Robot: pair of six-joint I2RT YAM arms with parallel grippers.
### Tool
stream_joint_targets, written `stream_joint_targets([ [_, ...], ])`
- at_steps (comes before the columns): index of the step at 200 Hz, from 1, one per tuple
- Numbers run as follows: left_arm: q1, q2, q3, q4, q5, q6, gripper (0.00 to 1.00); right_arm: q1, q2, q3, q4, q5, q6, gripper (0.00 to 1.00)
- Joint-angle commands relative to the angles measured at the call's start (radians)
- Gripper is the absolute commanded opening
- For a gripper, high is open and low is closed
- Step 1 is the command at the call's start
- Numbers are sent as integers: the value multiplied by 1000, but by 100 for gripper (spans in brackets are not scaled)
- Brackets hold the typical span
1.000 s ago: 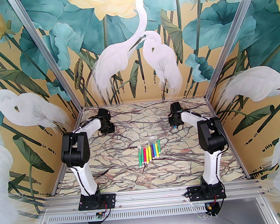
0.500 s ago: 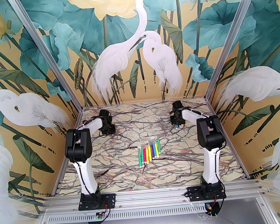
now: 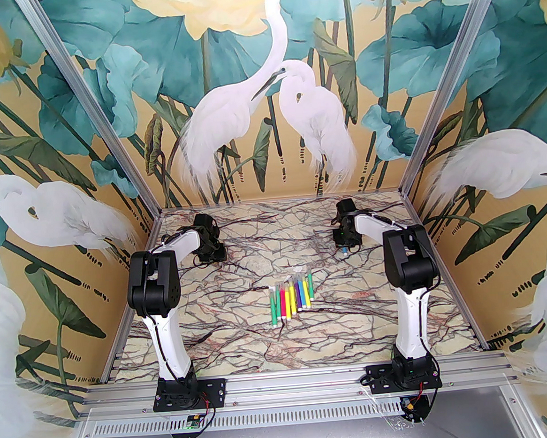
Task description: Open the pen caps
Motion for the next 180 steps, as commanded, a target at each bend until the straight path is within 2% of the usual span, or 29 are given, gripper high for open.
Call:
stream_joint_targets([
  [1, 4, 32, 0, -12, 31, 17, 23, -4, 15, 13, -19, -12, 21, 25],
  [81, 4, 12, -12, -3, 22, 15, 30, -4, -25, -26, 5, -11, 31, 31],
  [105, 5, -22, -39, 27, 23, 14, 42, -3, -62, -39, 0, 26, 21, 39],
  [125, 6, -62, -61, 55, 23, 4, 51, -2, -92, -44, -14, 30, 9, 41],
  [153, 6, -129, -88, 84, 42, -9, 58, 10, -160, -74, -21, 29, 3, 44],
  [180, 6, -181, -100, 81, 41, -22, 61, 49, -232, -114, -25, 27, -7, 48],
])
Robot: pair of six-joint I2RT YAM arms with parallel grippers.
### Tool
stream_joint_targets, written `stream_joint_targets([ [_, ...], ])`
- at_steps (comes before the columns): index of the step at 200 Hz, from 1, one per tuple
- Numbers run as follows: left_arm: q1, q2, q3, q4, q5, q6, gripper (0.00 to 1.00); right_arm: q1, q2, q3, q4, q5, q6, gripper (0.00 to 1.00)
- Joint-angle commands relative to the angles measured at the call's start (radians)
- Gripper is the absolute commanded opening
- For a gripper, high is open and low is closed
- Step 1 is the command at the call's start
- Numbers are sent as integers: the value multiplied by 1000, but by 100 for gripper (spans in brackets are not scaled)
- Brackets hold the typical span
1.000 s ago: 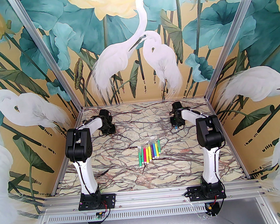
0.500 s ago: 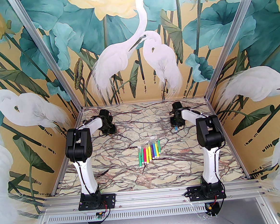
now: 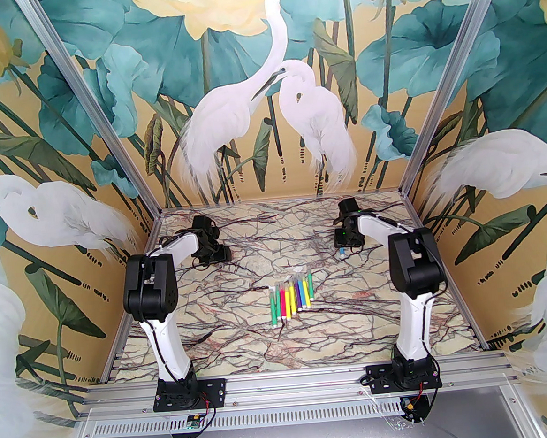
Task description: Open the pen caps
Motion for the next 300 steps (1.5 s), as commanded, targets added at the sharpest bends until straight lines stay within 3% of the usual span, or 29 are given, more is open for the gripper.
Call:
stream_joint_targets([
  [1, 6, -84, -14, 27, 11, -17, 61, 40, -97, -34, -14, 15, -20, 48],
  [23, 6, -141, -55, 54, 15, -26, 62, 84, -153, -82, -16, 10, -20, 50],
  [55, 5, -258, -176, 165, 115, -47, 65, 155, -230, -171, 9, -44, 1, 50],
  [86, 4, -380, -311, 294, 191, -119, 74, 250, -290, -258, 47, -107, 42, 51],
  [116, 4, -471, -409, 388, 271, -130, 77, 325, -309, -309, 54, -125, 79, 51],
  [169, 4, -569, -540, 572, 381, -149, 79, 375, -272, -363, 91, -137, 161, 47],
  [300, 2, -706, -633, 664, 363, -174, 82, 416, -140, -322, 62, -36, 197, 39],
])
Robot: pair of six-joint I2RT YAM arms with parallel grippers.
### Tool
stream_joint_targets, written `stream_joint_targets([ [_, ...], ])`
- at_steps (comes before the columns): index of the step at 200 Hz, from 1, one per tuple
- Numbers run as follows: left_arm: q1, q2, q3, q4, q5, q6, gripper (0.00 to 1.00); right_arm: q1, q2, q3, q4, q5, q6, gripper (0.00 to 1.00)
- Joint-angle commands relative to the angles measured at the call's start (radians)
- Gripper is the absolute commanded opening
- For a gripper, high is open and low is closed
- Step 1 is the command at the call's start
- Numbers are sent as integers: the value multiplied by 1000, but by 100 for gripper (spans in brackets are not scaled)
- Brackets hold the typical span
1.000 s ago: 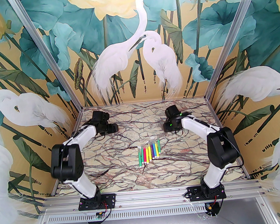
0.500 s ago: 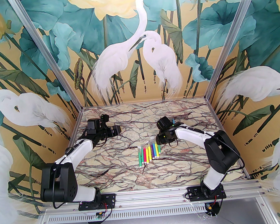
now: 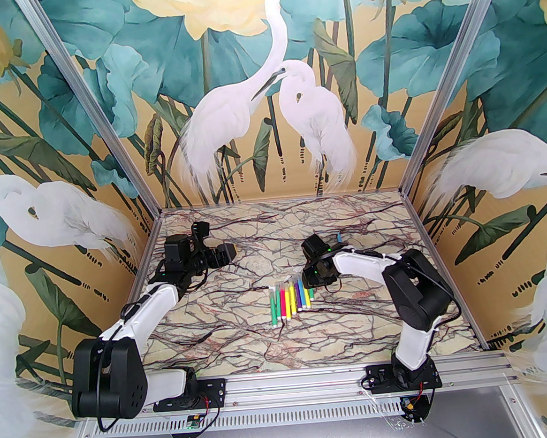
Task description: Open the pen caps
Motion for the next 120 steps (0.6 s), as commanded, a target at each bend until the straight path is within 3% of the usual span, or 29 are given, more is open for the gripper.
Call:
stream_joint_targets([
  [1, 2, -37, -20, 37, 4, -11, 82, 11, 28, 31, -31, 61, 18, 39],
  [63, 2, -64, -33, 48, -4, -14, 83, 62, 96, 106, -145, 204, 3, 35],
  [120, 2, -67, -34, 50, -4, -13, 83, 75, 156, 139, -150, 208, 4, 27],
])
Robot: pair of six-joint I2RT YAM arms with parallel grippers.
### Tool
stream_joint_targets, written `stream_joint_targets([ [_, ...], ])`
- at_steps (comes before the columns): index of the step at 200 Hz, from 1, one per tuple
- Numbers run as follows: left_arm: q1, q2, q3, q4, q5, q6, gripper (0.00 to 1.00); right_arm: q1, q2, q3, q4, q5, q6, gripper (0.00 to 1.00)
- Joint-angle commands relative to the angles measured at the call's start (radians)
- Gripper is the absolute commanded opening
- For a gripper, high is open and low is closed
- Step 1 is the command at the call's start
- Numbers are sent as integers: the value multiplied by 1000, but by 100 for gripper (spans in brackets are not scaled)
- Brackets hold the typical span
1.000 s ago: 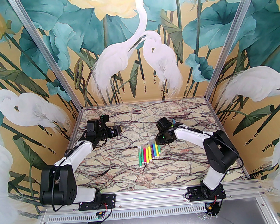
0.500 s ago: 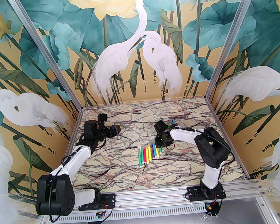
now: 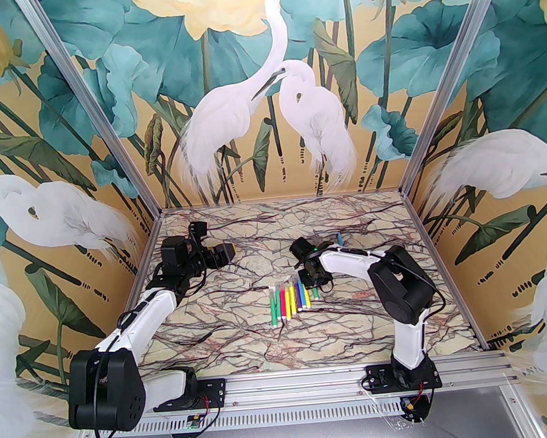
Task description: Open the pen caps
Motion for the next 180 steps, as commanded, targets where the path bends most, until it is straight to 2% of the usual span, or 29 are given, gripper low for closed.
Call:
stream_joint_targets([
  [1, 2, -22, -13, 14, -4, -11, 83, 1, 58, 7, -13, 32, -3, 27],
  [91, -12, 24, -8, 36, 15, -47, 83, -1, -3, -3, -14, 41, -20, 17],
  [180, -184, 162, 67, 77, -16, -116, 80, -25, -137, -45, 31, -56, -78, 12],
])
